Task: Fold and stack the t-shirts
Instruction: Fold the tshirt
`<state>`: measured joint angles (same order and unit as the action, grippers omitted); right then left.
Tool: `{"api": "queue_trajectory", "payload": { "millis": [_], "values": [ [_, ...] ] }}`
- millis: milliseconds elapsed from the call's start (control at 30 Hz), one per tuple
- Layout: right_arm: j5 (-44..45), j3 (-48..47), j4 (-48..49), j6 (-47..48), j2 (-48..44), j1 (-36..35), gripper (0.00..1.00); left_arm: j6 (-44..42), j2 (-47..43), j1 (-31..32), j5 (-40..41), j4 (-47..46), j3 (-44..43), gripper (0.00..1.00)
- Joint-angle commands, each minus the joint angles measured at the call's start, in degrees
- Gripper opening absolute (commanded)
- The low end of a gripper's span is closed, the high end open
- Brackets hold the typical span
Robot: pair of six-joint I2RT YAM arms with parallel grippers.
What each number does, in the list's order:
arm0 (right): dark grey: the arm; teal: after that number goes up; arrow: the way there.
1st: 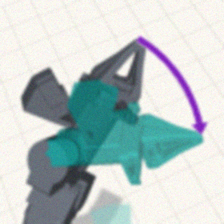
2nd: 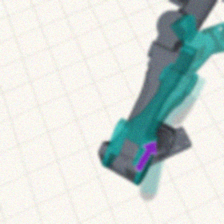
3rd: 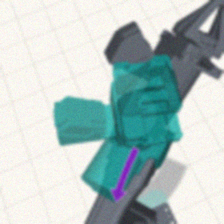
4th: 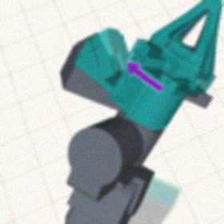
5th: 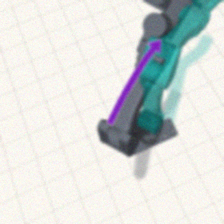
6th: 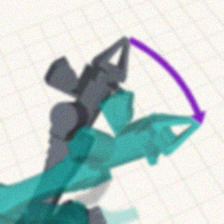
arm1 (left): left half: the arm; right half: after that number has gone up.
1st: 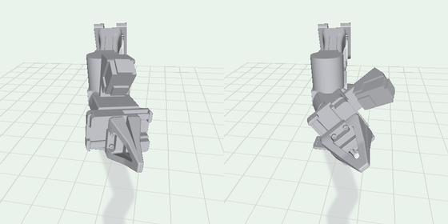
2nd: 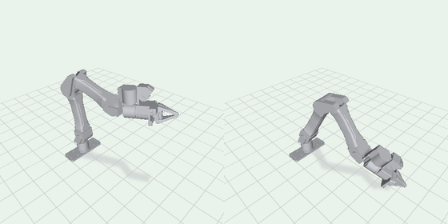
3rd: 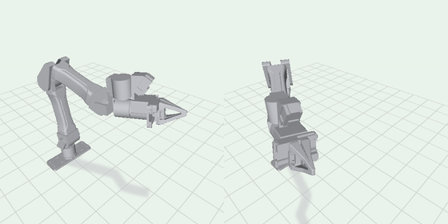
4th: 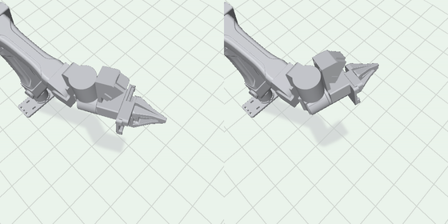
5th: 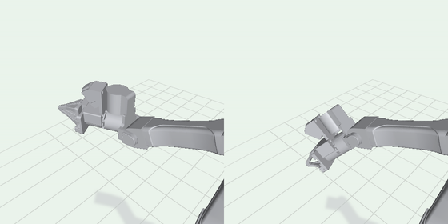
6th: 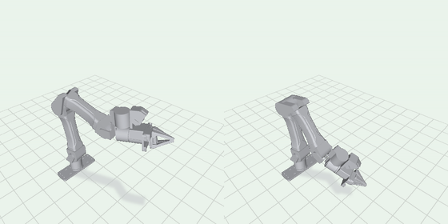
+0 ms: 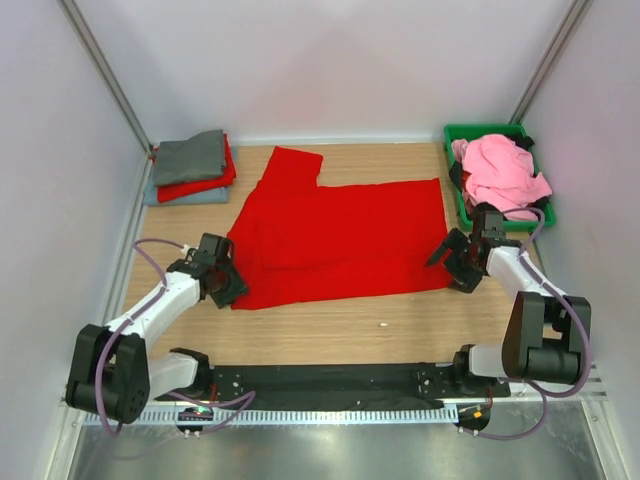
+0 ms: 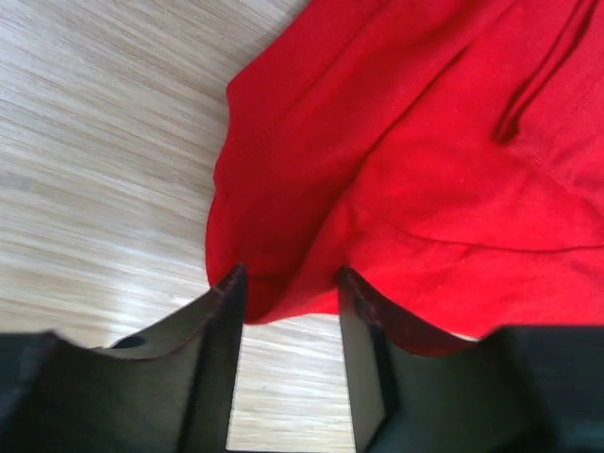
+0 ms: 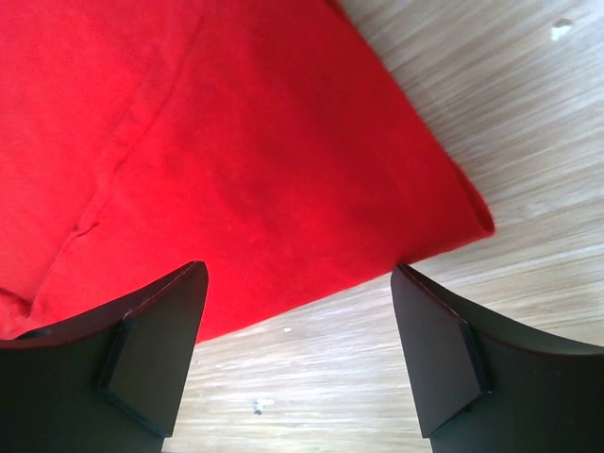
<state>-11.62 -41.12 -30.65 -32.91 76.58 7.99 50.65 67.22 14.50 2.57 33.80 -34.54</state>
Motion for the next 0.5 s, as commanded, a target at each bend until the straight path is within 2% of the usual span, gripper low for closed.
{"api": "queue_trajectory", "payload": {
  "millis": [0,33,100,167,233,300,367,467],
  "values": [
    [3.52,1.66,3.49,-0.32,0.41,-0.08,0.84,-0.29,0.63,0.09,1.39,-4.27,0.97,0.42],
    [3.97,2.27,4.02,-0.49,0.59,0.01,0.83,-0.29,0.72,0.17,1.39,-4.88,1.23,0.31],
    [4.58,3.68,5.25,-0.84,1.38,0.53,0.79,-0.29,1.33,0.09,0.95,-6.11,2.11,0.25],
    [4.67,4.82,6.39,-1.11,2.00,0.80,0.76,-0.38,2.12,0.09,0.95,-6.47,2.46,0.11],
    [4.76,5.78,7.53,-1.37,2.87,1.41,0.68,-1.08,2.47,0.09,1.38,-6.38,2.03,0.00],
    [4.85,6.49,8.33,-1.90,3.32,1.68,0.57,-1.43,2.48,0.09,2.78,-5.51,1.50,0.00],
    [4.85,7.28,8.86,-2.07,3.23,2.03,0.52,-2.31,2.21,0.09,3.93,-4.28,0.19,0.00],
    [5.11,8.51,9.21,-2.86,2.09,2.29,0.29,-3.19,1.51,-0.18,5.34,-2.25,-1.31,0.00]
  ]
}}
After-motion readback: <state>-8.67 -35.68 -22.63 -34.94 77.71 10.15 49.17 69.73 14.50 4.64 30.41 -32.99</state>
